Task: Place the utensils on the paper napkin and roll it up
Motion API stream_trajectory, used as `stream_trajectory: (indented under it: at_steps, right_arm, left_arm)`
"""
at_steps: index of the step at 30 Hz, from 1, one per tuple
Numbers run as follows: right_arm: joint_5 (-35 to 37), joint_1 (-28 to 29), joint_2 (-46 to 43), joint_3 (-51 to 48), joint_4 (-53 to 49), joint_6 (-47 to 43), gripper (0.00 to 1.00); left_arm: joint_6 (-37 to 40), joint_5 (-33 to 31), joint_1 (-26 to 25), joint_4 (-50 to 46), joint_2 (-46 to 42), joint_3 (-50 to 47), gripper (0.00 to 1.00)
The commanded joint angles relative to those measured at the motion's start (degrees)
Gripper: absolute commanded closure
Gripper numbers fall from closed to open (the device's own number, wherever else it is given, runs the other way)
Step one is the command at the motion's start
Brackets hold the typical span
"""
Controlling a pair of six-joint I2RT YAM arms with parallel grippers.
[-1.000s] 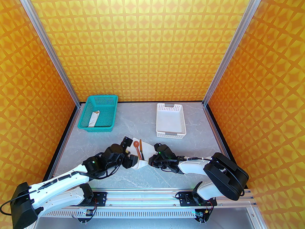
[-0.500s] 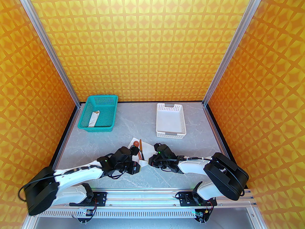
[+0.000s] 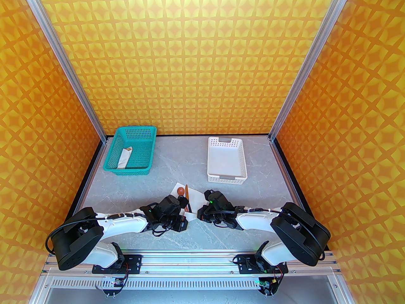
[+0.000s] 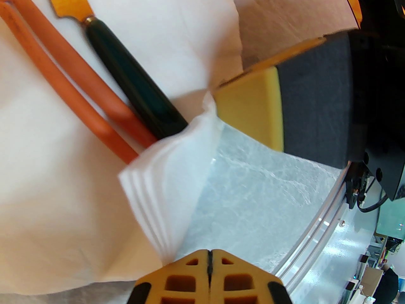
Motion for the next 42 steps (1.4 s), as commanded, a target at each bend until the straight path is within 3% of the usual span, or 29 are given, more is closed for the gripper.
stream_trajectory:
  at_steps: [1,32,42]
  right_arm:
    - [2.0,0.1,0.0,0.3,-4.4,-1.1,0.95]
    - [2.7,0.2,-1.1,1.5,-7.8,-2.8,0.95]
    - [3.6,0.2,-8.0,3.6,-13.0,-5.7,0.95]
  left_arm:
    - [1.9,-1.5,1.0,0.7,-0.2,0.5,0.98]
    - [2.5,-4.0,1.8,0.6,2.9,-2.5,0.95]
    - [2.5,-4.1,1.7,0.4,3.8,-2.1,0.95]
